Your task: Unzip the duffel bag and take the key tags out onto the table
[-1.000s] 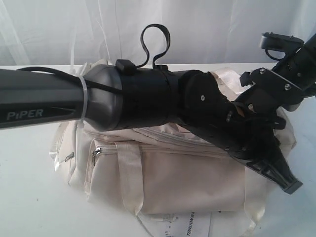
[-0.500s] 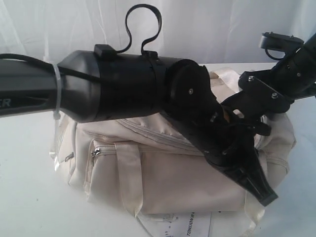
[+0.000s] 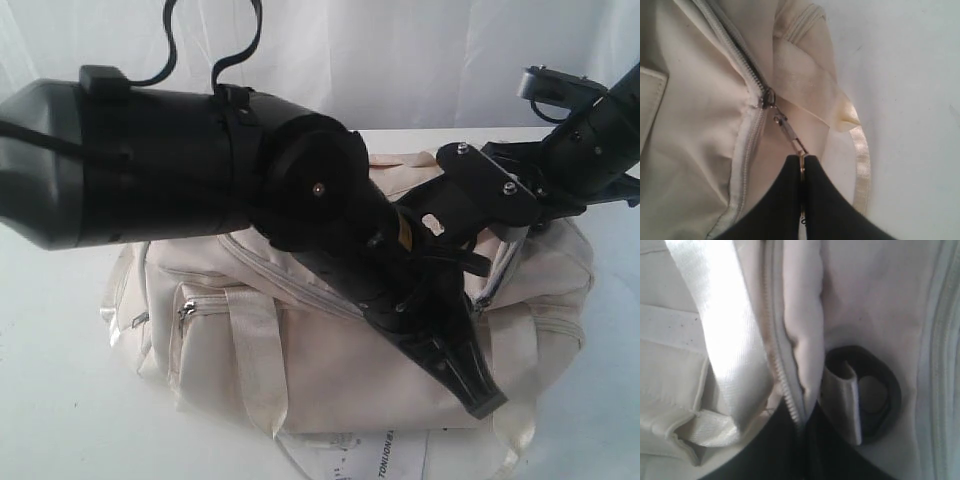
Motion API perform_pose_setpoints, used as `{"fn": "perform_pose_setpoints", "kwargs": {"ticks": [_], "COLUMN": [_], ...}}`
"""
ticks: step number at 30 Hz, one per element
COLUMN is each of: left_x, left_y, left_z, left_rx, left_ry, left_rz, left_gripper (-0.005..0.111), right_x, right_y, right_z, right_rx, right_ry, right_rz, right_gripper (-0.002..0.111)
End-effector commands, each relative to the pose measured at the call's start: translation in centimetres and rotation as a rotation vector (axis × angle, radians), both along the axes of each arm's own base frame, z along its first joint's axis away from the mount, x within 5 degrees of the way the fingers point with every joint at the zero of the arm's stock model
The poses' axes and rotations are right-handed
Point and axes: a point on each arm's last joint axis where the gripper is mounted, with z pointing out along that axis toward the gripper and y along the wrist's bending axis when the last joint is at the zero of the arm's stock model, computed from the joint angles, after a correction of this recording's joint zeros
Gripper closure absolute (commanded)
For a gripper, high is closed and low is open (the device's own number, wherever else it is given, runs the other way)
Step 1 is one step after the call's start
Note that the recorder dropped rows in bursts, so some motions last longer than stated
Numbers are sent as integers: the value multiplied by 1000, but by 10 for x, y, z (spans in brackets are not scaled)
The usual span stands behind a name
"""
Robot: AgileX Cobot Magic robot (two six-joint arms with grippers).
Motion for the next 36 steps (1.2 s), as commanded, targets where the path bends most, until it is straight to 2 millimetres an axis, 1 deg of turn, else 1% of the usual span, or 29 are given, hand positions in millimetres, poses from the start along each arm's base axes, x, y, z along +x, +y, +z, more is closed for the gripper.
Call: {"fn": "perform_pose_setpoints", "kwargs": {"ticks": [1, 6, 7, 9, 10, 14, 15, 16, 17, 20, 22, 23, 25, 28, 29, 33, 36], "left_x": [-19, -12, -11, -10, -10, -8, -7, -6, -6, -5, -4, -4, -3, -3, -3, -3, -3], "left_y": [11, 3, 1, 0, -1, -5, -5, -6, -7, -8, -10, -10, -12, -12, -12, -12, -12], "left_z": [-6, 4, 5, 6, 7, 10, 11, 11, 10, 6, 4, 3, 1, 1, 1, 1, 2], "left_rx": [82, -63, -80, -102, -115, -171, -186, -193, -195, -189, -187, -186, -191, -196, -197, -201, -205], "left_ry": [93, 26, 19, 12, 8, -4, -7, -10, -12, -10, -11, -12, -15, -18, -15, -6, -8], "left_rz": [-25, 21, 26, 34, 37, 57, 62, 65, 66, 67, 67, 67, 70, 72, 73, 77, 78], "left_gripper": [107, 107, 107, 107, 107, 107, 107, 107, 107, 107, 107, 107, 107, 107, 107, 107, 107], "right_x": [14, 12, 12, 9, 8, -2, -6, -9, -13, -28, -40, -47, -56, -68, -73, -85, -86], "right_y": [-8, -6, -5, -5, -5, -7, -8, -8, -8, -9, -9, -9, -9, -10, -11, -10, -11], "right_z": [7, 8, 10, 17, 21, 37, 42, 46, 52, 68, 73, 73, 68, 53, 44, 22, 11], "right_rx": [-39, -1, -2, -2, -4, -15, -18, -16, -14, -10, 3, 17, 32, 44, 45, 69, 76], "right_ry": [-148, -110, -102, -94, -95, -108, -117, -121, -126, -120, -82, -58, -42, -28, -14, 43, 37], "right_rz": [-40, -59, -52, -38, -32, -10, -7, -3, 1, 23, 41, 47, 42, 16, 7, -21, -50], "right_gripper": [108, 108, 107, 98, 92, 60, 53, 49, 46, 46, 46, 46, 46, 46, 46, 46, 46]}}
